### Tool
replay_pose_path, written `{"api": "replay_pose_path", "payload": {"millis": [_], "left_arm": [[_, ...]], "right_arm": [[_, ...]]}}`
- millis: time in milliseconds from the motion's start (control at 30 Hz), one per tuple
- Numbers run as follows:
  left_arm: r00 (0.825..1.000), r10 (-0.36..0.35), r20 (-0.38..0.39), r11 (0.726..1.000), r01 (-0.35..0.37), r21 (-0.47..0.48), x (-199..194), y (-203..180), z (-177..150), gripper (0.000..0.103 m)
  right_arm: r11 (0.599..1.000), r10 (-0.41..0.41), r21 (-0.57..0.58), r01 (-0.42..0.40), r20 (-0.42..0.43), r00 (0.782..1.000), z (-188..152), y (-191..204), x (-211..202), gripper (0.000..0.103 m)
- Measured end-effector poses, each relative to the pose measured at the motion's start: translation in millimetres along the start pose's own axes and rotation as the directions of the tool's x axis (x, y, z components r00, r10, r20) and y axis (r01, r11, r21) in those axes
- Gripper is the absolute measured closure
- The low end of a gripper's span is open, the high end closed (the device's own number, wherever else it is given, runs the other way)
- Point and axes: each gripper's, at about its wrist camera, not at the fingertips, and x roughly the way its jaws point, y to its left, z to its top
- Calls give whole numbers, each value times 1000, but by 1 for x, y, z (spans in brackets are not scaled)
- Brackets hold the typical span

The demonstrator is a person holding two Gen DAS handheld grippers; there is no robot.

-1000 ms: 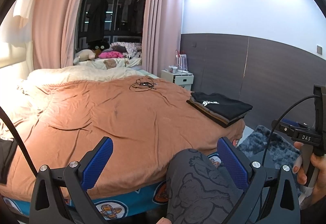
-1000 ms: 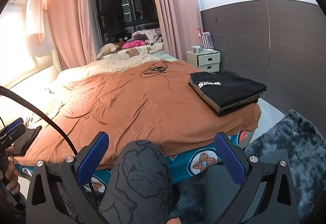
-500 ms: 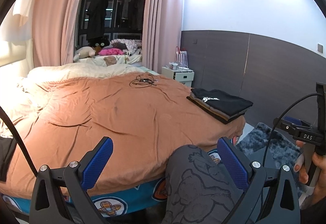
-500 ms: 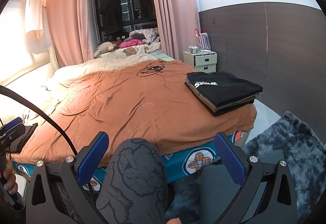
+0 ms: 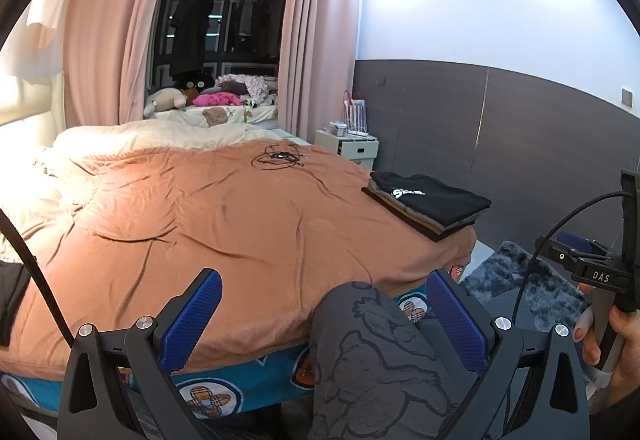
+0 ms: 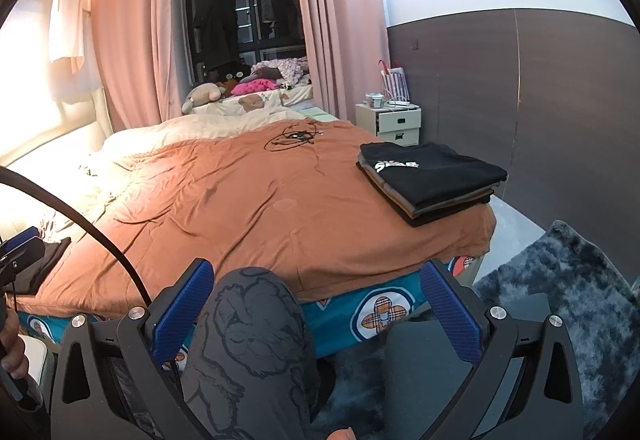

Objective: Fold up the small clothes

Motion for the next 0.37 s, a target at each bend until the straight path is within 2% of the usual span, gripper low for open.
{"api": "replay_pose_path", "payload": {"millis": [367], "left_arm": [[1000,-13,-6,1000,13,-13,-6,-4,-9,0]], "right_arm": [[1000,-10,-14,9,-11,1000,-3,-7,-1,0]]}}
